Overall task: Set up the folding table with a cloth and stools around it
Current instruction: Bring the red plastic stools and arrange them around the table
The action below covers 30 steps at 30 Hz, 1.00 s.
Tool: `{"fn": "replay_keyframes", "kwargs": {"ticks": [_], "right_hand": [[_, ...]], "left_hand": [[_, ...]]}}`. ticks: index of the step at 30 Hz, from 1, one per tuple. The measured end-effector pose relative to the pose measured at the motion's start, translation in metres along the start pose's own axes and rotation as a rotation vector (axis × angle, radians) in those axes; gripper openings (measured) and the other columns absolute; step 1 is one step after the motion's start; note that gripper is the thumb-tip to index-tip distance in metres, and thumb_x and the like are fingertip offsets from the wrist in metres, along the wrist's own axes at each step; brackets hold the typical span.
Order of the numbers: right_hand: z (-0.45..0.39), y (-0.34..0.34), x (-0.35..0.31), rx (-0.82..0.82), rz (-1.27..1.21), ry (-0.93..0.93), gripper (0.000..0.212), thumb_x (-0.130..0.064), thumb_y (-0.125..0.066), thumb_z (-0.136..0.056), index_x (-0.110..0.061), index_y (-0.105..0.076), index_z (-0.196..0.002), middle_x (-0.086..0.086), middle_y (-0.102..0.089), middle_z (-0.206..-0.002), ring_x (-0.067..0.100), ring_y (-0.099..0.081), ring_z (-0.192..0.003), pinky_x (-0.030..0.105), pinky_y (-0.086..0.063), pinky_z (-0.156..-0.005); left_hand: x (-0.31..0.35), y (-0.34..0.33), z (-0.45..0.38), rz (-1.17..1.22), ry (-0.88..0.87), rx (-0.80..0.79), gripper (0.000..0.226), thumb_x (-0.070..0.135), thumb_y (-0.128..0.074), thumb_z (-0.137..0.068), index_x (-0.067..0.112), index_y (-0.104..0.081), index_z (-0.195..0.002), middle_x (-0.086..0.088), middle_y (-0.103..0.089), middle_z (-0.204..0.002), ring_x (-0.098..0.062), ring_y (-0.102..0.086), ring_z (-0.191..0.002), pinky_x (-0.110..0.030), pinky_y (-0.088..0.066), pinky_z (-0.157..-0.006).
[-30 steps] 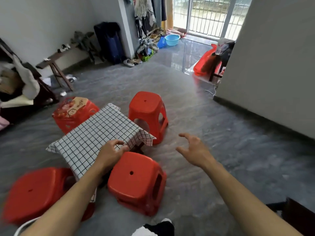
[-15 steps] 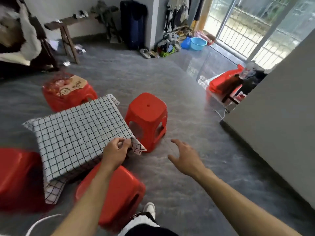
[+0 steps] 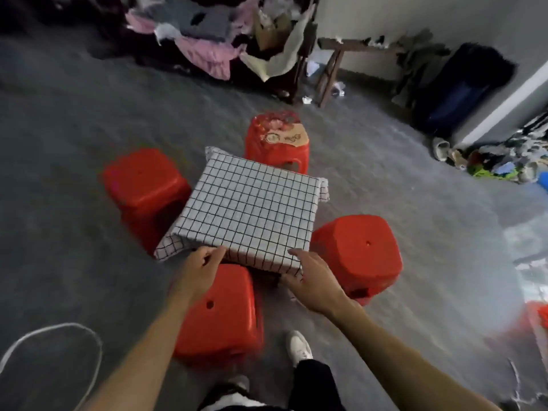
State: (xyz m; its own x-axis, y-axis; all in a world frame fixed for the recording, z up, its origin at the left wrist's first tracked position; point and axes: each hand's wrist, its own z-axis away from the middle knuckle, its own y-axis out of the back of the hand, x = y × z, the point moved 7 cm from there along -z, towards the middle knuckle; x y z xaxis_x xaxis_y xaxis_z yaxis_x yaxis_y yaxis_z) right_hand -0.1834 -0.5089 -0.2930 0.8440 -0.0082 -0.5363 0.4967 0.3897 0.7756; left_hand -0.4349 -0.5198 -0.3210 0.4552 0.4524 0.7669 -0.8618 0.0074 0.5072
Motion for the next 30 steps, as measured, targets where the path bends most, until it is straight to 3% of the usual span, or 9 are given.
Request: {"fn": "replay_keyframes", "kwargs": {"ticks": [5, 10, 14, 19, 23, 27, 30], "right_hand": [[-0.042, -0.009, -0.015, -0.199, 0.112, 0.261, 0.063, -0.039, -0.061, -0.085, -0.022, -0.042, -0.142, 0.005, -0.051, -0.137, 0.023, -0.043, -0.130, 0.038, -0.038, -0.107], [-0.054, -0.033, -0.028, -0.355, 0.225, 0.405, 0.055, -0.032, -0.063, -0.086, -0.019, -0.047, -0.137, 0.006, -0.057, -0.128, 0.022, -0.050, -0.118, 0.031, -0.040, -0.094], [-0.048, -0.079, -0.037, -0.501, 0.332, 0.501, 0.058, -0.035, -0.065, -0.084, -0.021, -0.047, -0.137, 0.004, -0.056, -0.126, 0.022, -0.049, -0.118, 0.031, -0.039, -0.097], [-0.059, -0.154, -0.031, -0.598, 0.421, 0.552, 0.069, -0.035, -0.067, -0.086, -0.022, -0.037, -0.146, 0.007, -0.049, -0.136, 0.023, -0.046, -0.126, 0.029, -0.034, -0.103], [-0.085, -0.204, -0.014, -0.621, 0.433, 0.582, 0.073, -0.035, -0.070, -0.085, -0.021, -0.035, -0.148, 0.005, -0.046, -0.142, 0.020, -0.045, -0.128, 0.028, -0.034, -0.104], [-0.128, -0.252, 0.001, -0.579, 0.465, 0.632, 0.079, -0.038, -0.074, -0.080, -0.024, -0.035, -0.148, 0.005, -0.044, -0.142, 0.022, -0.045, -0.127, 0.032, -0.037, -0.105], [-0.157, -0.295, 0.015, -0.556, 0.487, 0.642, 0.090, -0.040, -0.078, -0.073, -0.029, -0.030, -0.148, 0.008, -0.035, -0.148, 0.028, -0.039, -0.133, 0.043, -0.038, -0.109]], "left_hand": [[-0.021, -0.003, 0.050, 0.106, 0.157, 0.229, 0.040, 0.048, -0.048, -0.097, 0.012, -0.067, -0.095, 0.001, -0.066, -0.086, -0.010, -0.059, -0.078, -0.014, -0.040, -0.065], [-0.068, -0.030, 0.106, 0.218, 0.327, 0.420, 0.048, 0.074, -0.044, -0.072, 0.030, -0.064, -0.078, 0.007, -0.069, -0.083, -0.014, -0.065, -0.084, -0.035, -0.050, -0.083], [-0.125, -0.060, 0.134, 0.288, 0.497, 0.555, 0.077, 0.074, -0.045, -0.065, 0.012, -0.068, -0.104, -0.006, -0.070, -0.102, -0.023, -0.064, -0.098, -0.038, -0.049, -0.090], [-0.179, -0.093, 0.137, 0.390, 0.618, 0.621, 0.067, 0.065, -0.052, -0.069, 0.018, -0.062, -0.115, -0.005, -0.063, -0.114, -0.023, -0.060, -0.107, -0.042, -0.047, -0.095], [-0.208, -0.121, 0.120, 0.388, 0.663, 0.689, 0.047, 0.039, -0.068, -0.083, 0.020, -0.059, -0.124, -0.006, -0.057, -0.124, -0.023, -0.054, -0.116, -0.035, -0.041, -0.100], [-0.243, -0.154, 0.085, 0.404, 0.711, 0.777, 0.060, 0.037, -0.071, -0.082, 0.020, -0.051, -0.135, -0.009, -0.051, -0.135, -0.023, -0.049, -0.124, -0.032, -0.037, -0.102], [-0.272, -0.178, 0.057, 0.375, 0.771, 0.822, 0.069, 0.039, -0.070, -0.081, 0.026, -0.042, -0.143, -0.015, -0.034, -0.149, -0.027, -0.033, -0.137, -0.034, -0.027, -0.111]]}}
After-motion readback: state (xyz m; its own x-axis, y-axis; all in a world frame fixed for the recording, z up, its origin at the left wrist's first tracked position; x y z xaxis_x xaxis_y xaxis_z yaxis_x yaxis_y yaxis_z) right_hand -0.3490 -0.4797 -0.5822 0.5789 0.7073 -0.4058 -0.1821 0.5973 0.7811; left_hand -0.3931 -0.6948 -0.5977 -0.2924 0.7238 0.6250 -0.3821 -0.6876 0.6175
